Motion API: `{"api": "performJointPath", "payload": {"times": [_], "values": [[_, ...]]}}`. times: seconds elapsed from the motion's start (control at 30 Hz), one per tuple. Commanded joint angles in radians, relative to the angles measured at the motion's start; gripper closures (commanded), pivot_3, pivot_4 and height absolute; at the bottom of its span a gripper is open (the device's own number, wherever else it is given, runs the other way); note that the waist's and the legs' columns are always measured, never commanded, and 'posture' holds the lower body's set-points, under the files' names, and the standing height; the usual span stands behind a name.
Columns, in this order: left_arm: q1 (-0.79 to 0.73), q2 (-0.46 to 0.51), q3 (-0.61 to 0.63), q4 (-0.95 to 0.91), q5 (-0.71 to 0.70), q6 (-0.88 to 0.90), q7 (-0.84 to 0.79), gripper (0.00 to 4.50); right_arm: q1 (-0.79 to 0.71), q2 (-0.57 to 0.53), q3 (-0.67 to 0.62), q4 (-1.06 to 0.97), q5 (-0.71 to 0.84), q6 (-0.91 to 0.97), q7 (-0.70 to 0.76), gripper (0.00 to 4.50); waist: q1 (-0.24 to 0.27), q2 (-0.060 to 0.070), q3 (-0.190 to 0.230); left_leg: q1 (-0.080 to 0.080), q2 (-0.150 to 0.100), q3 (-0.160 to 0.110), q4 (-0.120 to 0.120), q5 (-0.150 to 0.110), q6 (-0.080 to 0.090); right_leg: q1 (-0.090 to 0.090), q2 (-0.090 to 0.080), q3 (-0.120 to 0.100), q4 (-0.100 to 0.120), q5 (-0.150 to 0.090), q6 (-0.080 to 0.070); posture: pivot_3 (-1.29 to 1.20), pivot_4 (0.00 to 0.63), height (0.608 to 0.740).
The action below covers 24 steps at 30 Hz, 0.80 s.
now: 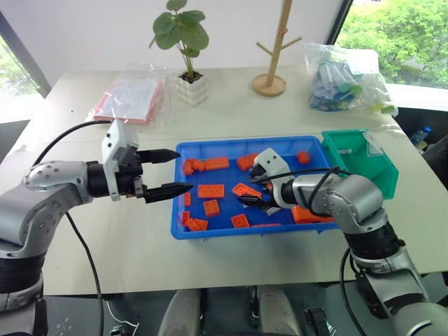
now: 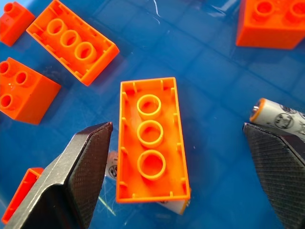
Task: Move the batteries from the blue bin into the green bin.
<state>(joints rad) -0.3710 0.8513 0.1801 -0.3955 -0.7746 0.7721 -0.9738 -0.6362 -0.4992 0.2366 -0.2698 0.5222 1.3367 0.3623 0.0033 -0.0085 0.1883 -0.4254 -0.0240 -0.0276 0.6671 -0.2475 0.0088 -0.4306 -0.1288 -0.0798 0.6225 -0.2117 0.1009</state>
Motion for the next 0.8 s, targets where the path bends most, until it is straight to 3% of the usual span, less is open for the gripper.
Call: {"api": "performJointPath", "payload": {"times": [0.03, 0.13, 0.3, 0.57, 0.6, 0.67, 0.77, 0.8], "values": [[-0.026, 0.005, 0.016, -0.007, -0.007, -0.014, 0.002, 0.0, -0.006, 0.005, 0.002, -0.018, -0.013, -0.018, 0.02, 1.84, 0.0, 0.0, 0.0, 0.0, 0.0, 0.0, 0.0, 0.0, 0.0, 0.0, 0.0, 0.0, 0.0, 0.0, 0.0, 0.0, 0.15, 0.692], [-0.03, 0.005, 0.014, 0.007, 0.001, -0.021, 0.0, 0.0, -0.021, 0.019, -0.004, -0.024, -0.013, -0.009, 0.027, 3.28, 0.0, 0.0, 0.0, 0.0, 0.0, 0.0, 0.0, 0.0, 0.0, 0.0, 0.0, 0.0, 0.0, 0.0, 0.0, 0.0, 0.15, 0.692], [-0.039, 0.002, 0.009, 0.025, 0.009, -0.033, -0.001, 0.0, -0.098, 0.046, -0.002, 0.018, -0.029, -0.048, 0.048, 3.26, -0.001, 0.0, 0.0, 0.0, 0.0, 0.0, 0.0, 0.0, 0.0, 0.0, 0.0, 0.0, 0.0, 0.0, 0.0, 0.0, 0.15, 0.692], [-0.062, -0.021, -0.01, 0.039, 0.025, -0.054, -0.001, 0.0, -0.23, 0.151, 0.096, 0.275, -0.146, -0.259, 0.11, 3.26, -0.017, 0.0, 0.0, 0.0, 0.0, 0.0, 0.0, 0.0, -0.001, -0.002, 0.0, 0.0, 0.005, 0.0, 0.0, 0.0, 0.15, 0.692], [-0.064, -0.023, -0.01, 0.041, 0.028, -0.057, -0.002, 0.0, -0.238, 0.164, 0.105, 0.303, -0.158, -0.279, 0.12, 2.46, -0.017, 0.0, 0.0, 0.0, -0.001, 0.0, 0.0, 0.0, -0.001, -0.002, 0.0, 0.0, 0.005, 0.0, 0.0, 0.0, 0.15, 0.692], [-0.068, -0.028, -0.012, 0.045, 0.033, -0.063, 0.0, 0.0, -0.251, 0.183, 0.117, 0.35, -0.185, -0.321, 0.136, 1.82, -0.018, 0.0, 0.0, 0.0, -0.001, 0.0, 0.0, 0.001, -0.001, -0.003, 0.0, 0.0, 0.006, 0.0, 0.0, 0.0, 0.15, 0.692], [-0.07, -0.031, -0.01, 0.045, 0.034, -0.065, 0.003, 0.0, -0.274, 0.184, 0.124, 0.391, -0.224, -0.376, 0.162, 0.31, -0.018, 0.0, 0.0, 0.0, -0.001, 0.0, 0.0, 0.001, -0.001, -0.004, 0.0, 0.001, 0.007, 0.0, 0.0, 0.0, 0.15, 0.692], [-0.069, -0.032, -0.009, 0.045, 0.035, -0.066, 0.002, 0.0, -0.283, 0.172, 0.122, 0.39, -0.229, -0.389, 0.184, 0.07, -0.018, 0.0, 0.0, 0.0, -0.001, 0.0, 0.0, 0.001, -0.002, -0.004, 0.0, 0.001, 0.007, 0.0, 0.0, 0.0, 0.15, 0.692]]}}
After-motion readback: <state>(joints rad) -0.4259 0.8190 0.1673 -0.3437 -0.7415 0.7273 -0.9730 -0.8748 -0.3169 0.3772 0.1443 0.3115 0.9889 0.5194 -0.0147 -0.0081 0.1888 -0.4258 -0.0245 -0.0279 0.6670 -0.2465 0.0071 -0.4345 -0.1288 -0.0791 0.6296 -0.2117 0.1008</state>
